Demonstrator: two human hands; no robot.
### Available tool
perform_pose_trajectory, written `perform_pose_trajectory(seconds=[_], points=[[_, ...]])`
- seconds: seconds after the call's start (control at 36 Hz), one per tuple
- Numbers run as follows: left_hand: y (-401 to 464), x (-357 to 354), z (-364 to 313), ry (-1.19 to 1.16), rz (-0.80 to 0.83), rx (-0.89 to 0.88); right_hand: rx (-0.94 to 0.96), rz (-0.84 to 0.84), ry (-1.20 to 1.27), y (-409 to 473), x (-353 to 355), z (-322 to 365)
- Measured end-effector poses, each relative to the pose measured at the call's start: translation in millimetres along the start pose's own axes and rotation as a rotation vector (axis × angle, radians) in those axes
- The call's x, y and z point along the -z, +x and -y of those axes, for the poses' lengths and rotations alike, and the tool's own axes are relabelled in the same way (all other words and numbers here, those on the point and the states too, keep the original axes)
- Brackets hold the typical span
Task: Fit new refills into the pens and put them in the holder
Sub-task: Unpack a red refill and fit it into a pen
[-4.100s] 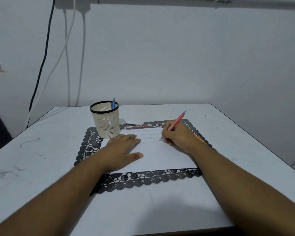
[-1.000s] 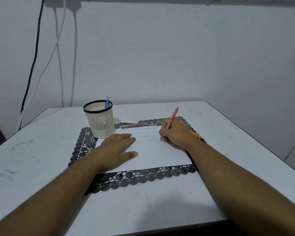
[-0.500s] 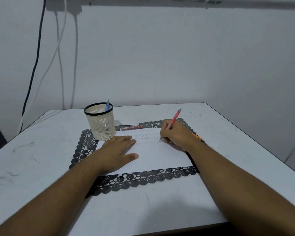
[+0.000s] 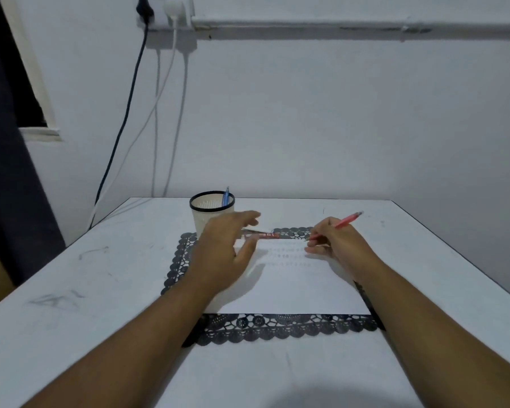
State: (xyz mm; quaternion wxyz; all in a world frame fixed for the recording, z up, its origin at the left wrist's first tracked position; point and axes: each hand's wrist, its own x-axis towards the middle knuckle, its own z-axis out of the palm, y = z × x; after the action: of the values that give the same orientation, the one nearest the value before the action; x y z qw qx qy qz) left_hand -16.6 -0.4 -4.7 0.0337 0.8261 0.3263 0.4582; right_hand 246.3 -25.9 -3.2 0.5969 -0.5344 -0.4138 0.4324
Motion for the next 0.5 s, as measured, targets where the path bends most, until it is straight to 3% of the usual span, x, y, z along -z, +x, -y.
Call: perform_pose_trajectory(seconds=[0.06,0.14,0.36,0.5], points=[[4.4,8.8,-3.3,-0.056,-0.212,-0.005,0.033,0.012,-0.030,-4.8,-1.8,5.0],[7.7,16.6,7.4,-0.035,-0.337,0.034,0.074,-0.001,0.000,-11.8,-8.2,11.1],[6.4,7.1,51.2,-0.221,-0.319,0.484,0.113,-0.063,0.079,-11.4,-42.2,35.4],[7.0,0.1,62.2,-0.372,-0.212,0.598,0.213,0.021,-0.061,-9.6,-68.5,52.7]])
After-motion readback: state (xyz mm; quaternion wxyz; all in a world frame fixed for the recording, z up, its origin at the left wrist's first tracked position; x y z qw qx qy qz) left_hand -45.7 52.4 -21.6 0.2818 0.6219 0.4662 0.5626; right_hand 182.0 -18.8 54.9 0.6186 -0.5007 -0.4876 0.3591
